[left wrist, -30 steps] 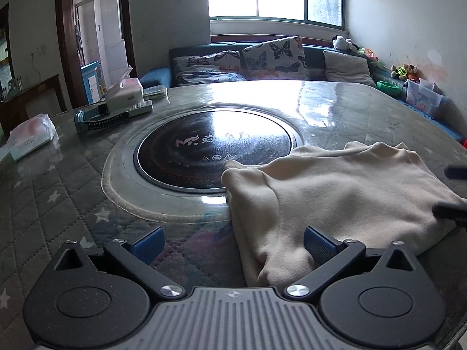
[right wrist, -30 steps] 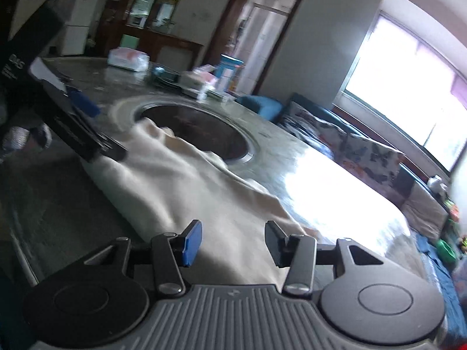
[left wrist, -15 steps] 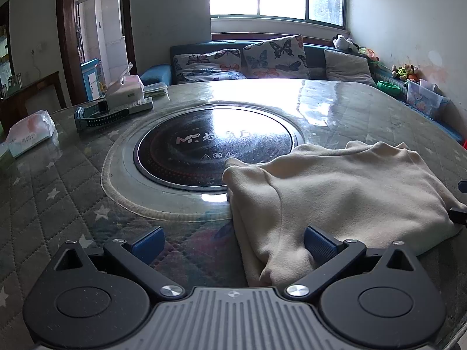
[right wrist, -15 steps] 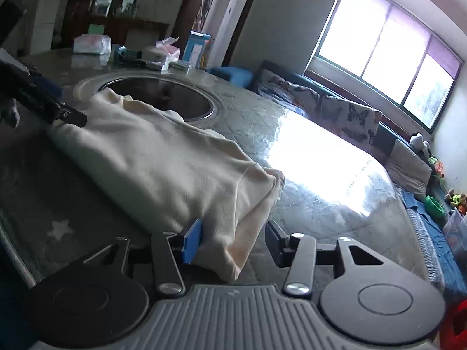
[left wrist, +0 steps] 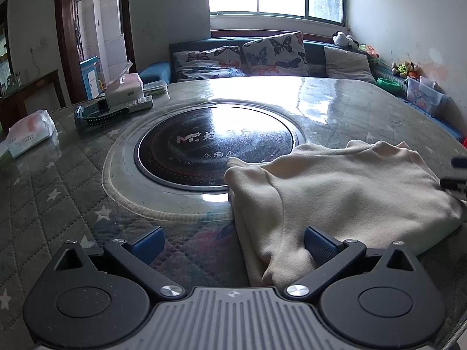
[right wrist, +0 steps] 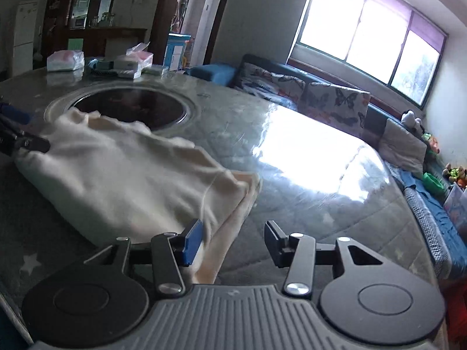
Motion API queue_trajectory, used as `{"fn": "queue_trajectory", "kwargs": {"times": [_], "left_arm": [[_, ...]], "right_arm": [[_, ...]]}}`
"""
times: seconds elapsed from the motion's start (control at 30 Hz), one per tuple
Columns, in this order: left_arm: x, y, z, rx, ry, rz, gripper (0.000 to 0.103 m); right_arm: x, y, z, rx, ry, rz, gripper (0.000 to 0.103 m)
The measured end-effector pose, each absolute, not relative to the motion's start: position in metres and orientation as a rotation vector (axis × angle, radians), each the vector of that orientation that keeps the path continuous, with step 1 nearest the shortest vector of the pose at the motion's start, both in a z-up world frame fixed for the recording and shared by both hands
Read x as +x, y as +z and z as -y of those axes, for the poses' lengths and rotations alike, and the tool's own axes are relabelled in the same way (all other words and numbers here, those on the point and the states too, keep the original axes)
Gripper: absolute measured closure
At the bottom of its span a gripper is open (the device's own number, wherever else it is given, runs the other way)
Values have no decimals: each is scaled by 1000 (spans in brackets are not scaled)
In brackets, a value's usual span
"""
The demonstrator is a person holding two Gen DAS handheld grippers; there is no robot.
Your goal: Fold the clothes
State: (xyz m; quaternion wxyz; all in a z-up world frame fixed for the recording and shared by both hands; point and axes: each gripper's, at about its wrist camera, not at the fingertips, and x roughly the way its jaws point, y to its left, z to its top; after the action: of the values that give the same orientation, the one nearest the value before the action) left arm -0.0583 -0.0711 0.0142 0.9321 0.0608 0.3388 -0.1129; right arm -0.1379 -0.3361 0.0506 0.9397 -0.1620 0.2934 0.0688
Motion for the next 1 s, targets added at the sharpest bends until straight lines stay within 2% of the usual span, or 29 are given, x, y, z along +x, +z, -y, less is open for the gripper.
{"fn": "queue_trajectory", "kwargs": {"times": [0.23,0.43,0.7,1.0], "left_arm": [[-52,19,77,146,-211,-693,0],[-44,23,74,138,-186,-689,0],[-27,24,70,114,-143,-693,0],[-10,23,66,87,-90,-705,0]], "right_arm": [[-96,58,332,-320,151,-578,57],[-69,42,336,-310,117,-640,57],[-59,66,319,-259,195,-587,57],[-37,47,300,-311,193,-651,57]]}}
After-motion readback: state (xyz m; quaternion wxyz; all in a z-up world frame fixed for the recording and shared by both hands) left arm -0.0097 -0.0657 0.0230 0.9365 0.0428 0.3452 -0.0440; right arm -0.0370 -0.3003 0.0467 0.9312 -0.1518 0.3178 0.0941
